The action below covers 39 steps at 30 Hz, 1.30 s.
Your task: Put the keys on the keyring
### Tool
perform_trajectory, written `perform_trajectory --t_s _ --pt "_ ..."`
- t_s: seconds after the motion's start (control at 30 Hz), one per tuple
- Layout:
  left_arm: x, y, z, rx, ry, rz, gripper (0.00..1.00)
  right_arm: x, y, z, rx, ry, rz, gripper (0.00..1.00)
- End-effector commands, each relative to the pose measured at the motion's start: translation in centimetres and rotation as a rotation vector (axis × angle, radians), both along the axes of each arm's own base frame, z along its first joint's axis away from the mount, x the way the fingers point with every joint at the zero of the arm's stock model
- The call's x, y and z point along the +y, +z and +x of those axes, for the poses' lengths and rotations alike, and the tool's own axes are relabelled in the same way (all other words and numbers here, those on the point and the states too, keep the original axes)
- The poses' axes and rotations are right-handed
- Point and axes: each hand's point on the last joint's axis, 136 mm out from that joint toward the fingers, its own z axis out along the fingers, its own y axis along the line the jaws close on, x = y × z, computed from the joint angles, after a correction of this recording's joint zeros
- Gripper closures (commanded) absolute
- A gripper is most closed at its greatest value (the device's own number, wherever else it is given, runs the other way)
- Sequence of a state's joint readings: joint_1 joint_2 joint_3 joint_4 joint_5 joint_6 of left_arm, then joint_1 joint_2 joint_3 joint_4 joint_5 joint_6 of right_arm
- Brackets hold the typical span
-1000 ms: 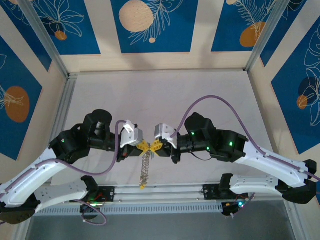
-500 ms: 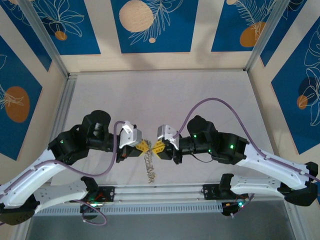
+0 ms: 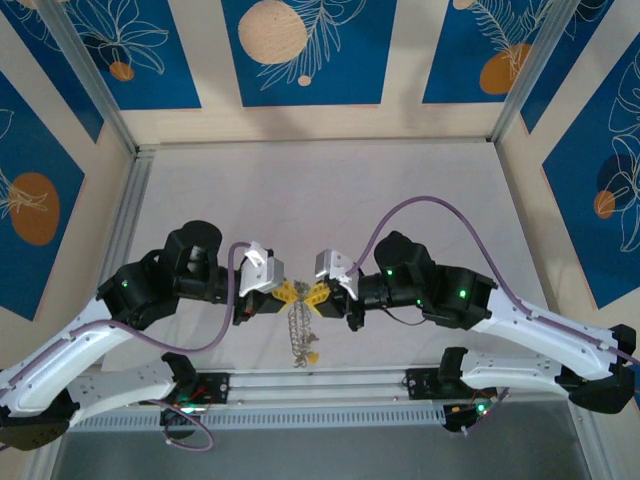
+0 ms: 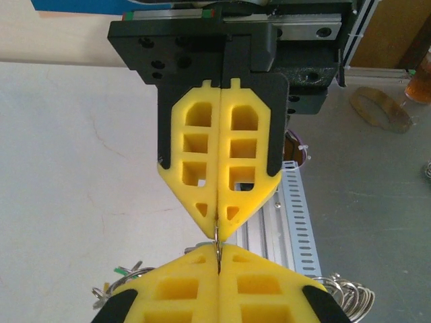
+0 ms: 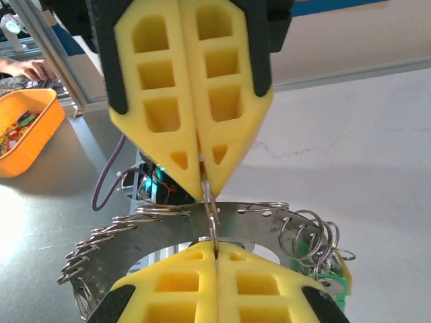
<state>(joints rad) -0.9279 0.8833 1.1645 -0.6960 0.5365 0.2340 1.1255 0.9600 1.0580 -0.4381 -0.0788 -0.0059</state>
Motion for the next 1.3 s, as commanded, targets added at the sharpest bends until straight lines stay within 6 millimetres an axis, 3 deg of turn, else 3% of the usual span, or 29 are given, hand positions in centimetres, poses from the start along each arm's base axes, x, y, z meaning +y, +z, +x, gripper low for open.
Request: perform_trajectory --t_s 0.0,0.4,0.6,0.77,0.93,1.07,1.27 --pt "0.0 2.3 -0.7 -0.041 -0.027 -0.09 1.0 -0.1 -1.5 1.2 0.065 -0.054 -0.064 1.0" --pt "0.1 2.7 -1.0 -0.056 -0.04 -0.13 1.0 1.0 -2.5 2.3 0.25 -0.038 -0.114 1.0" --pt "0.0 2.7 -1.0 -0.055 -0.038 -0.14 1.0 1.6 -1.7 1.4 0.264 0.039 -0.07 1.0" --pt "0.1 2.9 -0.9 -0.062 -0.029 -0.148 1.0 1.0 -0.1 -0.1 0.216 0.101 0.012 0.89" --pt "0.1 3.2 -1.0 -0.065 -0.03 -0.162 1.0 -0.7 0.7 0.6 0.135 0.003 0.069 0.71" --pt "0.2 3.9 -1.4 -0.056 -0.045 -0.191 1.0 -2.4 1.7 1.2 0.044 -0.086 0.124 0.67" --pt "-0.1 4.8 -2.2 -0.003 -0.077 -0.279 1.0 -2.2 4.4 -1.4 -0.082 0.021 0.257 0.61"
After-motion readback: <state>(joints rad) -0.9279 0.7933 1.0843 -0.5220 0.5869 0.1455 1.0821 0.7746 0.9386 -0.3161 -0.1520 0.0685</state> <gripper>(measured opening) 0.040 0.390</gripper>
